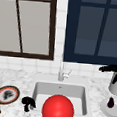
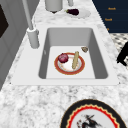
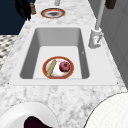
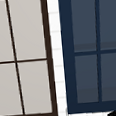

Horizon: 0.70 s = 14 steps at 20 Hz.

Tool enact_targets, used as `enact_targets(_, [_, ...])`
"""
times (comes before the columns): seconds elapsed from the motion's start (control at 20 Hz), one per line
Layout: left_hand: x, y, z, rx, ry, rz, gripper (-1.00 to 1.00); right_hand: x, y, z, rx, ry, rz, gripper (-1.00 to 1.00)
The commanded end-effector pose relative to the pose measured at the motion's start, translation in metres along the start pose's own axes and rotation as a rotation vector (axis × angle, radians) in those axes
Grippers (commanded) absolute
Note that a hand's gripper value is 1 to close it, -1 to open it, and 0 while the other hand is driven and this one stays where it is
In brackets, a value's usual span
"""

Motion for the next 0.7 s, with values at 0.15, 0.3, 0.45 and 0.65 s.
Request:
enact_targets(0.15, [0.000, 0.000, 0.000, 0.000, 0.000, 0.000, 0.00, 0.009, 0.012, -0.007, -0.031, 0.143, 0.047, -1.00])
enact_targets(0.3, [0.000, 0.000, 0.000, 0.000, 0.000, 0.000, 0.00, 0.008, 0.014, -0.020, 0.000, 0.136, 0.056, -1.00])
enact_targets(0.45, [0.000, 0.000, 0.000, 0.000, 0.000, 0.000, 0.00, -0.004, 0.011, -0.037, 0.056, 0.115, 0.075, -1.00])
enact_targets(0.65, [0.000, 0.000, 0.000, 0.000, 0.000, 0.000, 0.00, -0.010, 0.009, -0.040, 0.011, 0.189, 0.044, -1.00])
